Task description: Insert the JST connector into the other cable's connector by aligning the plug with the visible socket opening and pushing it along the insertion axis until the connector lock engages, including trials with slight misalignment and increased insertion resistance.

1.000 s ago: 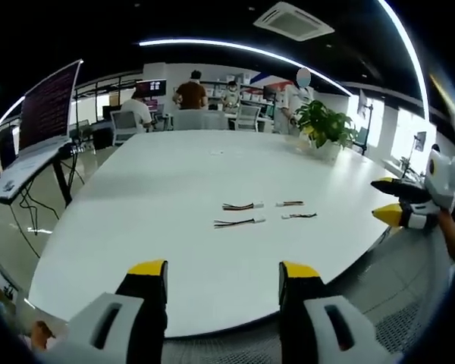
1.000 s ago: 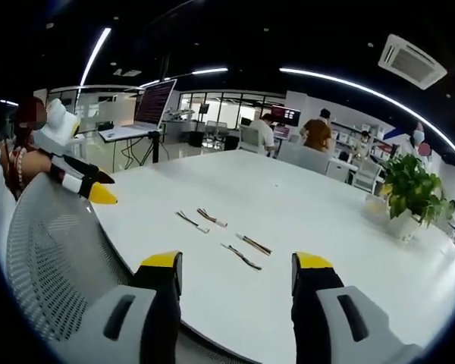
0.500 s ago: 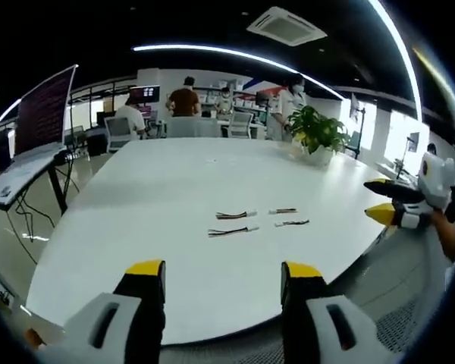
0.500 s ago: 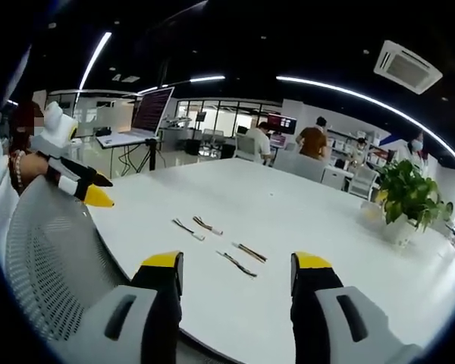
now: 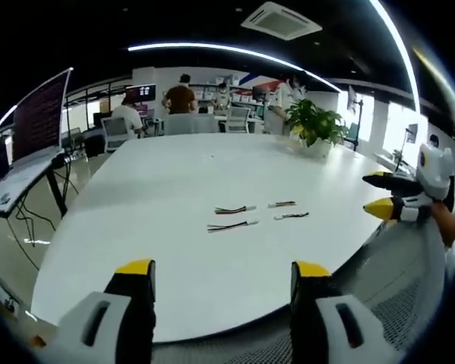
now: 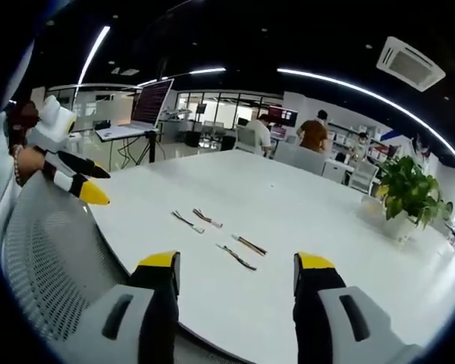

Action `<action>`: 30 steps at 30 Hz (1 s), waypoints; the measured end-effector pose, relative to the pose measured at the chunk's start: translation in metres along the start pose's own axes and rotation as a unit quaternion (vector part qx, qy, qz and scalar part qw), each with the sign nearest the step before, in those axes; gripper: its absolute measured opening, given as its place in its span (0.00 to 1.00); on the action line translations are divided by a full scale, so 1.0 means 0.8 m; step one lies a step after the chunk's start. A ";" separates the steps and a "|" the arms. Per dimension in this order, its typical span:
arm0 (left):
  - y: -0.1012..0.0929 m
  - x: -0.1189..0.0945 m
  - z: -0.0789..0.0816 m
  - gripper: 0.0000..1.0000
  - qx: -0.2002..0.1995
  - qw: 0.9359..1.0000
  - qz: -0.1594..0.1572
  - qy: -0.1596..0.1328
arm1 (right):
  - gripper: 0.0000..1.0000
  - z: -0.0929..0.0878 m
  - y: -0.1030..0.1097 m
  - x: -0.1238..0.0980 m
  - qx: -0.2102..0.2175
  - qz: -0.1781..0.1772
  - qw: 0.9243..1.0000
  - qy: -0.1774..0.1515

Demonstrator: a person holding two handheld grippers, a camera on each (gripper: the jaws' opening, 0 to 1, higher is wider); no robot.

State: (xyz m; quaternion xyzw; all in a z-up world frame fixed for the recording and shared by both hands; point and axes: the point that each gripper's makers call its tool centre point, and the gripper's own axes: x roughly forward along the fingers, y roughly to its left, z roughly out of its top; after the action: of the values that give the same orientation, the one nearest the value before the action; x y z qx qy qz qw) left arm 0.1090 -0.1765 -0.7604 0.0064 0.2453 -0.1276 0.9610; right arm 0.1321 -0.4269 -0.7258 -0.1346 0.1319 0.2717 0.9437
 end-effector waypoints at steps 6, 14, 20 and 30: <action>-0.009 -0.002 0.001 0.70 -0.001 1.000 -0.029 0.001 | 0.61 0.004 0.001 -0.001 -0.016 0.001 1.000 -0.004; 0.017 -0.004 0.037 0.74 0.033 0.999 -0.005 -0.023 | 0.58 0.019 -0.012 0.004 -0.019 0.010 1.000 -0.009; 0.011 0.008 0.050 0.74 0.062 0.998 -0.020 -0.014 | 0.55 0.022 -0.031 0.006 -0.022 0.000 1.000 0.013; 0.013 0.022 0.064 0.80 0.086 0.996 -0.035 0.004 | 0.56 0.036 -0.048 0.012 -0.036 -0.010 0.999 0.016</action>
State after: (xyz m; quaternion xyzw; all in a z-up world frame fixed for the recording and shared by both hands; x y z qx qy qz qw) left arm 0.1506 -0.1749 -0.7243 0.0807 0.2372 -0.1820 0.9508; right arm 0.1663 -0.4444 -0.6954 -0.1739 0.1358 0.2645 0.9388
